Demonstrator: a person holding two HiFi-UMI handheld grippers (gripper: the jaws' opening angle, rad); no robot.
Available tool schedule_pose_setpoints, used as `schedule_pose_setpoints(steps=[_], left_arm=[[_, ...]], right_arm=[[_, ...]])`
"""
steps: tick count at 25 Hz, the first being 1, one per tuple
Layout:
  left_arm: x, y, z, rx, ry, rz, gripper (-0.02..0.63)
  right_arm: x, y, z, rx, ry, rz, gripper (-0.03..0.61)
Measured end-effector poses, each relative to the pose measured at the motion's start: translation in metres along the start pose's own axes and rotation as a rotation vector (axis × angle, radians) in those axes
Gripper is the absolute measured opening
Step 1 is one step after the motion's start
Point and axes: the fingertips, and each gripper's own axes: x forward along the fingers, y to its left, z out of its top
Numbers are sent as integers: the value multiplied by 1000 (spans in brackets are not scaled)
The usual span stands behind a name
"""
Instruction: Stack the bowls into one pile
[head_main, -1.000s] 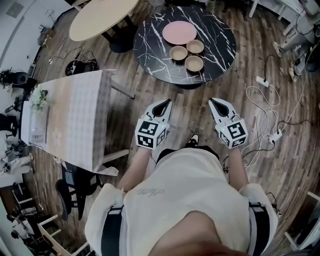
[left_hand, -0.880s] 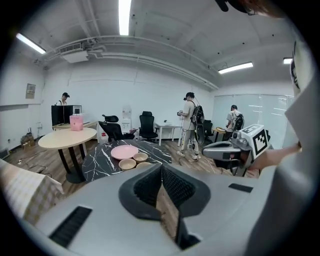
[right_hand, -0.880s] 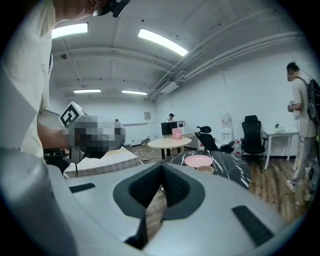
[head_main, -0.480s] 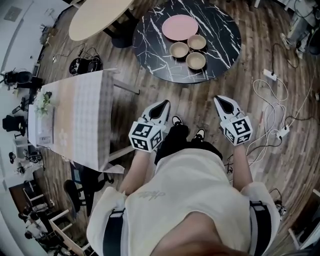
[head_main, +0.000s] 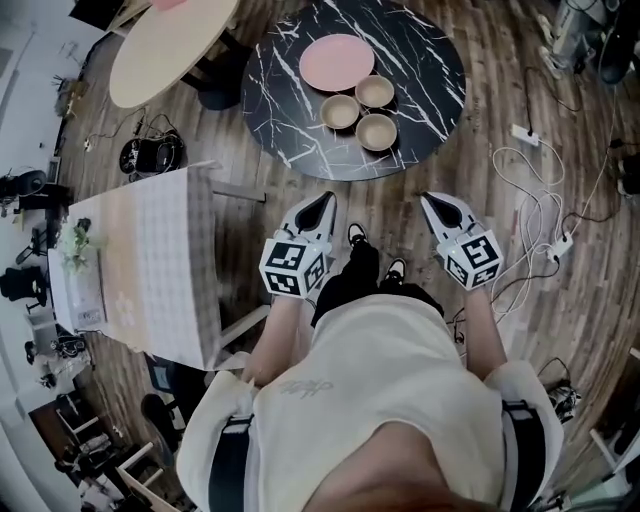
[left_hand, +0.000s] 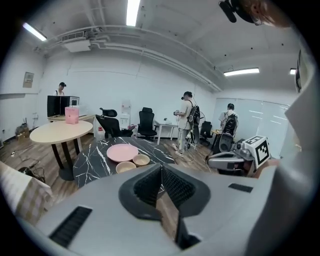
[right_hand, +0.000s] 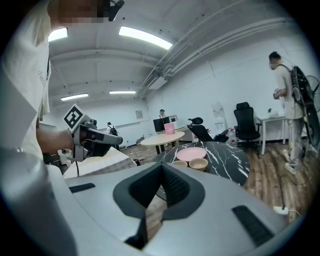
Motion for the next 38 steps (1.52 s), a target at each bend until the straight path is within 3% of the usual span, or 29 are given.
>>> schedule_pose_setpoints(steps=[6,14,20,25,30,38], left_arm=[[29,25,34,-37,-51,-58,21],[58,70,68,23,-80,-125,21],[71,114,71,4,-77,-139,21],[85,145,62,15,-52,-157,21],[94,153,54,-26,-59,-172,21],[107,156,49,-26,-47,-147,21]], right_arm=[[34,-17,40,-46,2,-29,0],[99,-21,87,-131,-4,-55,0],[137,-11,89,-110,27,-62,0],[157,-15,101,-65,-4,-121,0],[161,-17,99,-46,10,-134,0],[165,-42,98,-32,15,-155,0]])
